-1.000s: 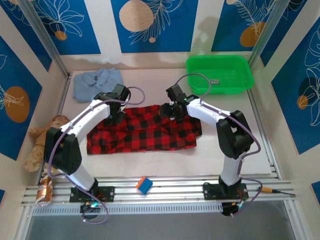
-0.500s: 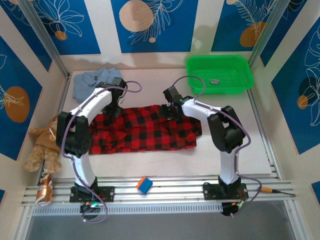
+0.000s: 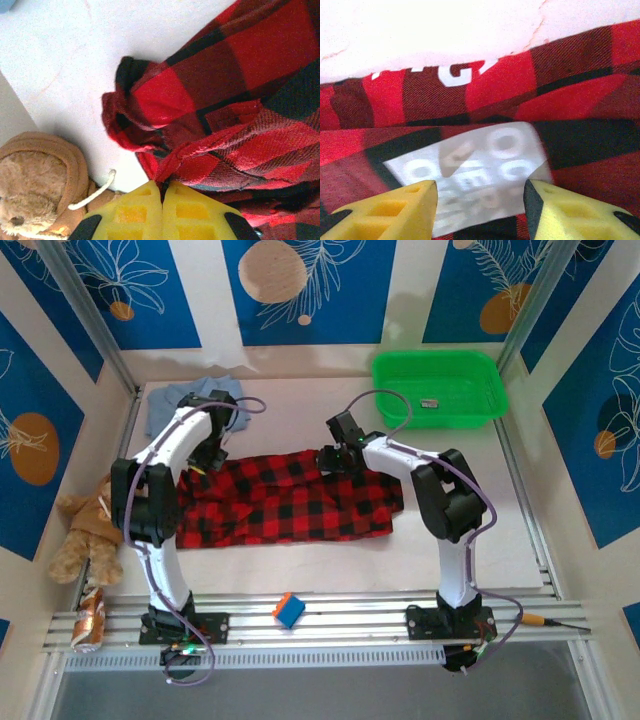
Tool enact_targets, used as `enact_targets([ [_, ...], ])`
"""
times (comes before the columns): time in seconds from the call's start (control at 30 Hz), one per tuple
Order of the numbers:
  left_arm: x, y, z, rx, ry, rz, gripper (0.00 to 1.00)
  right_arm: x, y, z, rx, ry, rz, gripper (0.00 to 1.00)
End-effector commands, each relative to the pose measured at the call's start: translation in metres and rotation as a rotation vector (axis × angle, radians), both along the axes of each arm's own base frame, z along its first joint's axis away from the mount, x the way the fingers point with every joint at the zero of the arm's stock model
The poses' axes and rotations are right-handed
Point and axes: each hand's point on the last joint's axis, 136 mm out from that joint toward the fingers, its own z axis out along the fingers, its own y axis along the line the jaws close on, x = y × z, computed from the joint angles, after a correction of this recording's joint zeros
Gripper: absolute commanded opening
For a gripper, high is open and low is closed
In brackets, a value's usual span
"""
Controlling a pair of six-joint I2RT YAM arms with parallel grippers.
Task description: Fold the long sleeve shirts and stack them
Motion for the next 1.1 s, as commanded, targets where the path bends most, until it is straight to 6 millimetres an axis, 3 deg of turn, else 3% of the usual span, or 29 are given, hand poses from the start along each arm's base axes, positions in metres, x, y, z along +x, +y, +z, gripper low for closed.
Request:
enact_targets([
  [0.0,-0.005,0.016,-0.002,0.033,0.051,0.031,0.00,0.002,-0.001,-0.012,0.013,0.021,-0.019,0.50],
  [0.33,-0.004,0.014,-0.021,0.029,0.100,0.030,0.00,-0.001,-0.006,-0.025,0.001,0.056,-0.040,0.48],
  [0.47,-0.003,0.024,-0.022,0.089,0.092,0.036,0.02,-0.005,-0.010,-0.030,-0.006,0.075,-0.051,0.47],
  [0.53,0.001,0.032,-0.021,0.133,0.077,0.048,0.13,-0.009,-0.012,-0.032,-0.006,0.086,-0.054,0.46],
  [0.6,0.006,0.043,-0.018,0.186,0.068,0.069,0.48,-0.013,-0.013,-0.033,-0.005,0.092,-0.056,0.46],
  [0.63,0.009,0.049,-0.014,0.219,0.054,0.082,0.58,-0.015,-0.013,-0.032,-0.004,0.095,-0.055,0.46],
  [0.77,0.020,0.054,0.019,0.248,-0.055,0.133,0.73,-0.022,-0.017,-0.020,0.009,0.081,-0.057,0.47],
  [0.87,0.026,0.032,0.059,0.124,-0.209,0.168,0.78,-0.026,-0.019,0.007,0.017,0.042,-0.049,0.50],
  [1.0,0.022,-0.048,0.084,-0.245,-0.355,0.096,0.86,-0.040,-0.033,0.046,-0.012,-0.011,-0.027,0.54],
  [1.07,0.013,-0.099,0.071,-0.461,-0.337,0.009,0.83,-0.051,-0.046,0.054,-0.036,0.005,-0.059,0.54],
])
